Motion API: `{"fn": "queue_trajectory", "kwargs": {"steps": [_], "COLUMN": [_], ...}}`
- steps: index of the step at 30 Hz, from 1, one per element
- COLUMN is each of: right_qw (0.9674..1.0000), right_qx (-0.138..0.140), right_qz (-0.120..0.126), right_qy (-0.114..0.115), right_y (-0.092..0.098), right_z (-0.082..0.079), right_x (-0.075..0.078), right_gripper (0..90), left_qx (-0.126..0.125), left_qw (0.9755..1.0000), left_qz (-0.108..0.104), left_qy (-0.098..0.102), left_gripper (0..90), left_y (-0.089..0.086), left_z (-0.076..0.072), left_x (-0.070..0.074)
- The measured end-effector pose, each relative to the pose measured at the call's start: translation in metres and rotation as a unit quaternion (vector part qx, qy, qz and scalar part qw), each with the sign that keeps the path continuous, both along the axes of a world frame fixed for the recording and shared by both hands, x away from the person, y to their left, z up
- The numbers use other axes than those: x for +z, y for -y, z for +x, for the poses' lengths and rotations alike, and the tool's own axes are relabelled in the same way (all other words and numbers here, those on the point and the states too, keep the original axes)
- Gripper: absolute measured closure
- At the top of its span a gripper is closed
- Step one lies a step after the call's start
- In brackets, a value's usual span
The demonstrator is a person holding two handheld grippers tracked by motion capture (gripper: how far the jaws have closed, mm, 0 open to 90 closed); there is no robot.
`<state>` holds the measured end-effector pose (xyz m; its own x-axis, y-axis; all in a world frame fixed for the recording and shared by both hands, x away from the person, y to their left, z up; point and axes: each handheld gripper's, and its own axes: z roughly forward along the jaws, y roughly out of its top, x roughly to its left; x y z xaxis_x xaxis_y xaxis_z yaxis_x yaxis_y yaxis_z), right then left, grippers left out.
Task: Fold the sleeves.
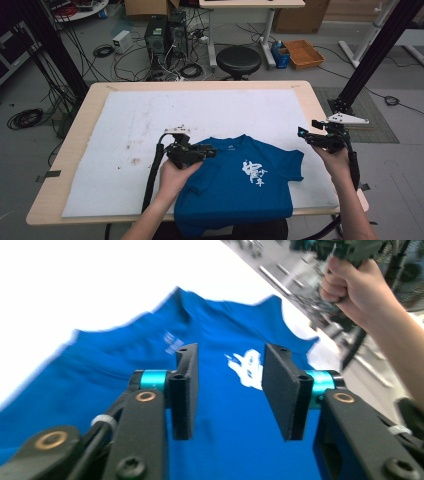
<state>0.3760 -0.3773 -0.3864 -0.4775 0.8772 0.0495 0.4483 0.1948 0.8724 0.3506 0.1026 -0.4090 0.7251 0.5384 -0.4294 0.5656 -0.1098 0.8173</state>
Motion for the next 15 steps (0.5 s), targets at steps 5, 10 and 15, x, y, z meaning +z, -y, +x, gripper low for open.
{"fn": "queue_trajectory", "kwargs": {"steps": [5, 10, 15], "right_qw": [0.9995, 0.9989, 0.9954], "right_qx": [0.023, 0.027, 0.042], "right_qz": [-0.017, -0.020, 0.035], "right_qy": [-0.011, -0.033, -0.078], "right_y": [0.003, 0.014, 0.022], "right_z": [-0.011, -0.023, -0.025], "right_x": [-0.006, -0.019, -0.035], "right_gripper": [48.2, 59.6, 63.2], "left_qx": [0.063, 0.132, 0.157], "left_qw": [0.9916, 0.9797, 0.9785], "left_qz": [0.070, 0.093, 0.083], "left_qy": [0.088, 0.119, 0.105], "left_gripper": [53.4, 52.0, 52.1], "left_y": [-0.043, -0.092, -0.117], "left_z": [-0.013, -0.020, -0.020], "left_x": [0.008, 0.000, -0.011]}}
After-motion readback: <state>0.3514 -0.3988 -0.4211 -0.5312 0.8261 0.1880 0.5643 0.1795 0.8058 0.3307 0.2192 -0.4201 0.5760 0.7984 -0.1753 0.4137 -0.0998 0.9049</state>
